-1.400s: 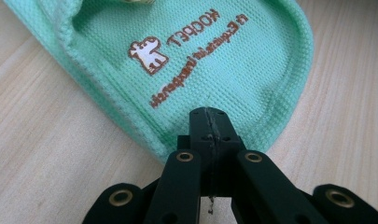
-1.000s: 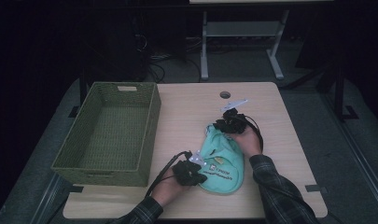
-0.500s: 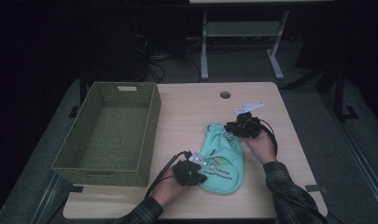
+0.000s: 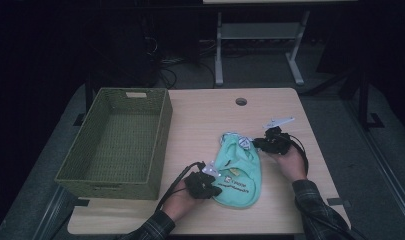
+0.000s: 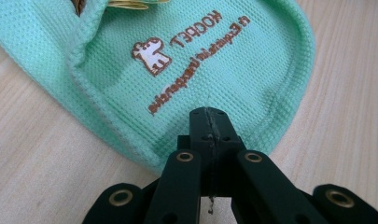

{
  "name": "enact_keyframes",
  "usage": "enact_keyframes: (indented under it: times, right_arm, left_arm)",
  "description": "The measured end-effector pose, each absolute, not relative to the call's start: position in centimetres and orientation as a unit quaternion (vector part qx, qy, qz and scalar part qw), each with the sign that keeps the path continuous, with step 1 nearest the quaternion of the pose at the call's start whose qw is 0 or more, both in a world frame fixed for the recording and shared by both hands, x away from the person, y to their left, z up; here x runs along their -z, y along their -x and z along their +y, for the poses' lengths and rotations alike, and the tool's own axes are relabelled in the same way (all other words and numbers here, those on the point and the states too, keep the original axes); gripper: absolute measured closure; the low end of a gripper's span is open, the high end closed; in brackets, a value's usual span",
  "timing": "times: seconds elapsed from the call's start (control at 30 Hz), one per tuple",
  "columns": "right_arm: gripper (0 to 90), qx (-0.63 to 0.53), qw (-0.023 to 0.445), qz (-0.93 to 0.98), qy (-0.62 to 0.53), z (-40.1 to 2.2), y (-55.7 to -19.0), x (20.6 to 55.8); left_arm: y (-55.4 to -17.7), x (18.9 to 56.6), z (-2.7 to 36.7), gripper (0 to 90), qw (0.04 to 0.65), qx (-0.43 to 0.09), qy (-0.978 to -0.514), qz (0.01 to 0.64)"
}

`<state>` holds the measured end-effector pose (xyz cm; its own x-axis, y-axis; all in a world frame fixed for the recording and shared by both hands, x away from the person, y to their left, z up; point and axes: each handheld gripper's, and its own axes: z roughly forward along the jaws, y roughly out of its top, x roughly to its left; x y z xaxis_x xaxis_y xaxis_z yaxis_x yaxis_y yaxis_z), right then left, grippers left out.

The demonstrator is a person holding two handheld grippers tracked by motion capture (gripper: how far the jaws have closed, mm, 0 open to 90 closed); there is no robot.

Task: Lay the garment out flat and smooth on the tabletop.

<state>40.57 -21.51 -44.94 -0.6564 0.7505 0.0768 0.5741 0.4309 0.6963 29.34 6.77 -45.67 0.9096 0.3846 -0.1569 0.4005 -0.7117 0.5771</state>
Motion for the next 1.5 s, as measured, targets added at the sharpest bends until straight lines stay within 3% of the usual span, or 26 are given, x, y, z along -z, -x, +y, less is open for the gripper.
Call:
enact_keyframes:
  times: [0.17, 0.3, 0.4, 0.57, 0.8, 1.03, 1.2, 1.33, 1.5]
  right_arm:
    - [77.3, -0.357, 0.109, 0.837, -0.401, -21.5, -40.5, 46.0]
    - [87.7, -0.350, 0.102, 0.839, -0.404, -21.3, -40.4, 46.4]
    - [89.4, -0.348, 0.111, 0.839, -0.403, -21.4, -40.4, 46.3]
    - [90.0, -0.341, 0.131, 0.839, -0.404, -22.2, -41.0, 45.7]
    - [89.2, -0.335, 0.123, 0.834, -0.421, -23.2, -42.0, 46.6]
    - [79.3, -0.362, 0.124, 0.824, -0.417, -23.7, -40.4, 46.1]
    - [84.0, -0.375, 0.124, 0.825, -0.405, -24.1, -38.8, 45.6]
    - [89.7, -0.377, 0.110, 0.831, -0.395, -24.2, -37.0, 45.1]
    - [89.8, -0.384, 0.103, 0.830, -0.390, -24.4, -35.8, 44.8]
  left_arm:
    - [-29.3, 45.7, 6.8, 89.6, 0.315, 0.013, -0.925, 0.212]
    - [-29.3, 45.7, 6.8, 89.6, 0.315, 0.013, -0.925, 0.213]
    - [-29.3, 45.7, 6.8, 89.6, 0.315, 0.013, -0.925, 0.213]
    - [-29.3, 45.7, 6.8, 89.6, 0.319, 0.012, -0.923, 0.216]
    - [-29.3, 45.8, 6.8, 89.6, 0.321, 0.013, -0.922, 0.215]
    - [-29.4, 45.7, 6.8, 83.2, 0.322, 0.024, -0.921, 0.218]
    - [-29.6, 44.6, 7.0, 82.4, 0.342, 0.018, -0.913, 0.222]
    - [-30.2, 43.5, 7.3, 88.2, 0.357, 0.004, -0.906, 0.228]
    - [-31.6, 42.5, 7.6, 89.6, 0.356, -0.018, -0.904, 0.236]
